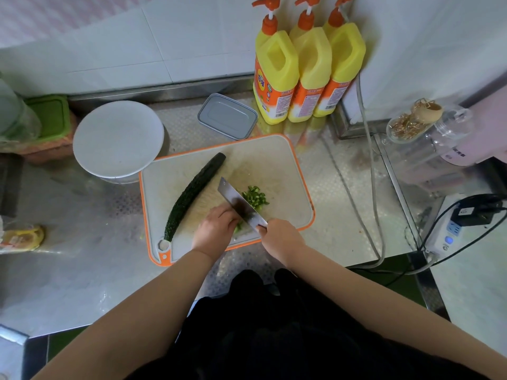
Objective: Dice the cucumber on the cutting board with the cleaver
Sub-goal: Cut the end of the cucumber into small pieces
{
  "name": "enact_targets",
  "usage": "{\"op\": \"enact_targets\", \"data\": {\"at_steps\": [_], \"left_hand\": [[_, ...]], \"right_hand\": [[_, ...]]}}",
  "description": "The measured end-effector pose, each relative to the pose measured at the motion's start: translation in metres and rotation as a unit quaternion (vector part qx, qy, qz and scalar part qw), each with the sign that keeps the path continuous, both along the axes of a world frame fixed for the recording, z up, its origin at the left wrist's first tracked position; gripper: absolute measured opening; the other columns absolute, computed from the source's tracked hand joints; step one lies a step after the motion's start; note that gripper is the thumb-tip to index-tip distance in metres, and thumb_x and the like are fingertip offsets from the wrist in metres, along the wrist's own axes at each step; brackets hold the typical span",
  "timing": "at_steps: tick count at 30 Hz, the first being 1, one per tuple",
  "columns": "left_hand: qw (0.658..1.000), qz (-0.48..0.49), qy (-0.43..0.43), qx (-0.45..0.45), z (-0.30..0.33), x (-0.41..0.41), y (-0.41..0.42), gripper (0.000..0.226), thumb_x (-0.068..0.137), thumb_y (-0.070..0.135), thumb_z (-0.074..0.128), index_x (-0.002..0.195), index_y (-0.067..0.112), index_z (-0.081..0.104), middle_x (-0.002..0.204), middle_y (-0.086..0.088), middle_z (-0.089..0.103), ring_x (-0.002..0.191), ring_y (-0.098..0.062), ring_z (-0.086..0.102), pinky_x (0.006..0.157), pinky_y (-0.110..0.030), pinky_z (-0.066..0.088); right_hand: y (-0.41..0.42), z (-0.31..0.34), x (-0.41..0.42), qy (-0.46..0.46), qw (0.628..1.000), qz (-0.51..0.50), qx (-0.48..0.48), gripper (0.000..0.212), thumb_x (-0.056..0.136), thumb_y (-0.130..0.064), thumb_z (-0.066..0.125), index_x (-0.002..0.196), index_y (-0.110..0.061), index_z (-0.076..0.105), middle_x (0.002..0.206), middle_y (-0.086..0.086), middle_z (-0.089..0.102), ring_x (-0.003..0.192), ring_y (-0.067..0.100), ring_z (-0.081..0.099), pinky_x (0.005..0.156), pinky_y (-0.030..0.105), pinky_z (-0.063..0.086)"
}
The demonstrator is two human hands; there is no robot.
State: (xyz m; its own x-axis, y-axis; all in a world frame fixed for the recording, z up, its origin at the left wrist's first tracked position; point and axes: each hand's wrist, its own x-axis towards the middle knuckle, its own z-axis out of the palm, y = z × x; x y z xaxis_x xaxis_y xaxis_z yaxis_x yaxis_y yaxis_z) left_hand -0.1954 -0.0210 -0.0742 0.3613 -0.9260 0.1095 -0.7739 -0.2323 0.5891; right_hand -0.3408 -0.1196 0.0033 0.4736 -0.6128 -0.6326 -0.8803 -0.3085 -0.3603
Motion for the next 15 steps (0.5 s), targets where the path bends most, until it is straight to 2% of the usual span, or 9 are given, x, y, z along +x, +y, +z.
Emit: {"op": "enact_targets", "data": {"at_steps": [3,8,11,15], "left_hand": [[1.0,0.004,0.005,-0.004,0.001,-0.001,-0.001,0.028,0.088,0.026,0.049,0.086,0.012,0.073,0.096,-0.001,0.067,0.085,-0.024,0.062,0.073,-0.033,0.054],[0.999,0.025,0.007,-0.024,0.005,-0.001,0.006,0.031,0.09,0.026,0.047,0.087,0.009,0.072,0.094,-0.004,0.065,0.086,-0.024,0.062,0.069,-0.033,0.054],[0.999,0.001,-0.015,-0.039,0.002,-0.002,0.013,0.027,0.091,0.025,0.05,0.085,0.007,0.069,0.093,-0.006,0.063,0.086,-0.026,0.061,0.067,-0.035,0.053],[0.999,-0.016,-0.016,-0.028,-0.005,-0.005,0.015,0.023,0.089,0.023,0.053,0.082,0.006,0.067,0.091,-0.008,0.061,0.082,-0.03,0.059,0.064,-0.038,0.054]], "right_hand": [[0.004,0.0,-0.006,-0.002,1.0,-0.01,-0.012,0.038,0.1,-0.034,0.039,0.107,-0.002,0.058,0.109,0.017,0.063,0.103,0.033,0.058,0.074,0.032,0.04],[0.0,0.006,-0.007,-0.026,0.998,-0.047,-0.016,0.038,0.1,-0.034,0.041,0.104,0.0,0.058,0.109,0.019,0.063,0.104,0.035,0.058,0.078,0.034,0.042],[0.004,0.01,-0.009,-0.038,0.998,-0.018,-0.045,0.037,0.1,-0.034,0.04,0.099,-0.001,0.056,0.103,0.019,0.064,0.099,0.036,0.059,0.074,0.035,0.043],[0.018,0.015,-0.005,-0.03,0.996,0.039,-0.077,0.035,0.101,-0.032,0.037,0.102,-0.003,0.056,0.106,0.018,0.064,0.101,0.035,0.06,0.077,0.036,0.045]]}}
